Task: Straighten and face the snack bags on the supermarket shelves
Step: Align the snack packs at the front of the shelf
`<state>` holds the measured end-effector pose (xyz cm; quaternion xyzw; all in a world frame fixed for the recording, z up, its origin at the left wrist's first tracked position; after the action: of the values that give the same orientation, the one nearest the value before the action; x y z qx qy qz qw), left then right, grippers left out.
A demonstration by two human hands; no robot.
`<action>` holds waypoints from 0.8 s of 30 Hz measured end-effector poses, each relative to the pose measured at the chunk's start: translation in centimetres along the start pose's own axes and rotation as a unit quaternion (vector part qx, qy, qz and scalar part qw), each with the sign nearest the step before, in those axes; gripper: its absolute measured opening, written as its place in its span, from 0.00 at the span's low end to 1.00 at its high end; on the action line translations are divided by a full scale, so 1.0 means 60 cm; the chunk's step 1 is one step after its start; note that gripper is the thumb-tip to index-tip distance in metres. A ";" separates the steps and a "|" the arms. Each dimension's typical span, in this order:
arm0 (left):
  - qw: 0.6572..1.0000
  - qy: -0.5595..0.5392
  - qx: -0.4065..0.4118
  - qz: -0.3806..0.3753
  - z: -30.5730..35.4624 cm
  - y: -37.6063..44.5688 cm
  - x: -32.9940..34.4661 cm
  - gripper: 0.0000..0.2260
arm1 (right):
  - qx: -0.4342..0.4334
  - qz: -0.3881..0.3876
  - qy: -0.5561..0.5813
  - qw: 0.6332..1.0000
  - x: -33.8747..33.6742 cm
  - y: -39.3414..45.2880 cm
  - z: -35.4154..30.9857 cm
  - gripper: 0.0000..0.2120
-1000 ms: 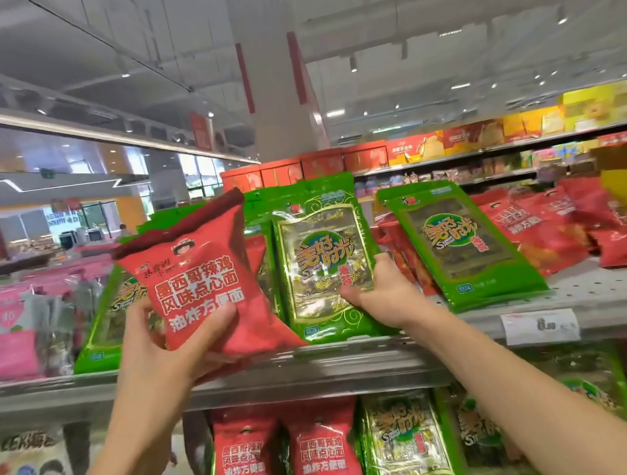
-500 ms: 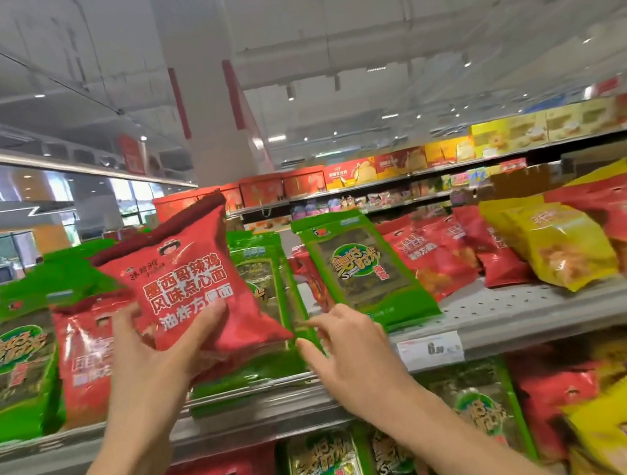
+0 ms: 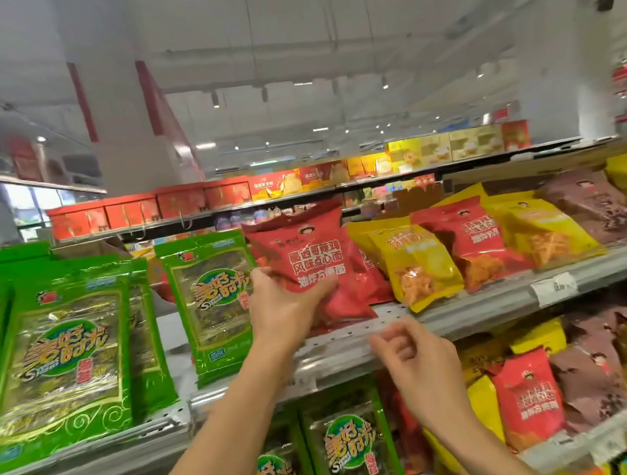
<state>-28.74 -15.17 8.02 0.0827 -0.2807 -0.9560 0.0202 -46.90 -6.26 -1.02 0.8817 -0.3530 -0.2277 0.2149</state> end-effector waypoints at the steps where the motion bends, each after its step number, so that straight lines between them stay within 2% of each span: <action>1: 1.000 0.007 -0.007 -0.010 -0.005 0.003 0.025 0.32 | -0.002 -0.002 0.000 1.000 -0.002 0.003 0.004 0.11; 7: 0.997 0.045 -0.062 -0.025 -0.040 0.027 0.086 0.35 | 0.010 -0.022 -0.005 1.000 0.007 0.013 0.013 0.11; 12: 0.987 0.071 -0.069 -0.124 -0.036 0.019 0.102 0.39 | 0.014 -0.032 -0.021 0.999 0.006 0.011 0.012 0.10; 14: 0.985 0.075 -0.063 -0.140 -0.029 0.013 0.098 0.36 | 0.018 -0.028 -0.027 0.999 0.005 0.011 0.009 0.09; 17: 0.987 0.062 -0.055 -0.135 -0.023 0.004 0.074 0.26 | 0.014 -0.009 -0.046 0.999 0.006 0.006 -0.005 0.10; 21: 0.990 0.074 -0.003 -0.118 -0.001 -0.011 0.010 0.25 | -0.042 0.031 -0.015 0.999 0.025 -0.014 -0.064 0.10; 24: 0.993 0.093 0.054 -0.041 0.022 -0.030 -0.080 0.25 | -0.093 0.020 0.025 0.995 0.062 -0.024 -0.126 0.08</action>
<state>-24.23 -12.57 8.83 0.1836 -0.3252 -0.9276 0.0021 -39.58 -6.34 3.34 0.8563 -0.3420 -0.2330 0.3090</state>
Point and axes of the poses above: each hand's wrist, its own y-axis towards the middle knuckle, its own x-axis out of the palm, z = x × y, the point moved 7 cm from there along y, towards the middle knuckle, and after that the axes turned 7 degrees about x, right-handed, at the moved point
